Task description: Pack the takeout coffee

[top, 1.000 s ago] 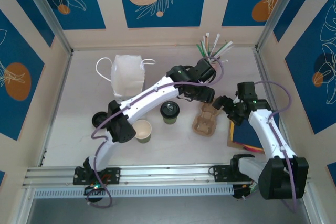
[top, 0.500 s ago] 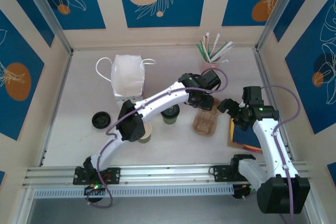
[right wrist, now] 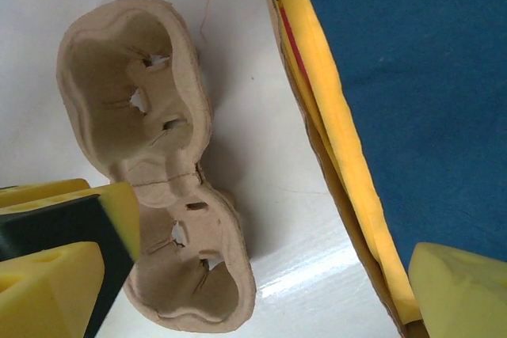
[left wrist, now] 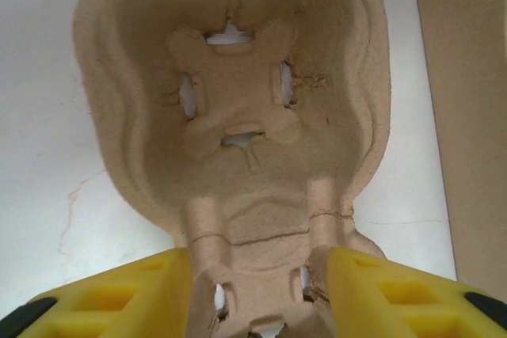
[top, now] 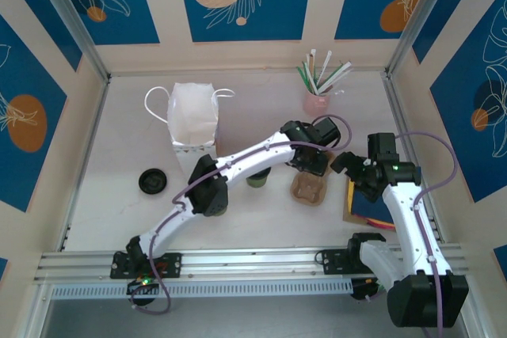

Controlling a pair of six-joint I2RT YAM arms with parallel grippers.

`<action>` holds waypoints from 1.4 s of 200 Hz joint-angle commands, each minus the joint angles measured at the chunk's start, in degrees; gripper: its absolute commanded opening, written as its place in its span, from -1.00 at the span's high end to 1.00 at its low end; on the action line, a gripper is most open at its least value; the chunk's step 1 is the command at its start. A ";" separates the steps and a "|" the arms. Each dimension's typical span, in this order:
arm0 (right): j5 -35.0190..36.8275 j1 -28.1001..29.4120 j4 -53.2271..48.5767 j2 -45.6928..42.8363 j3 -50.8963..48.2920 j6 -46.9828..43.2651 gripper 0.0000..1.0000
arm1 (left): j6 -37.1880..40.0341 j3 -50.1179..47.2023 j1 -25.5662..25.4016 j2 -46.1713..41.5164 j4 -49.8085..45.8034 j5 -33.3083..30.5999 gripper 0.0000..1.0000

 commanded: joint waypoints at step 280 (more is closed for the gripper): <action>1.81 -1.19 -1.77 -0.45 0.31 1.96 -0.98 | 6.83 1.02 0.84 1.23 -11.86 -2.69 0.14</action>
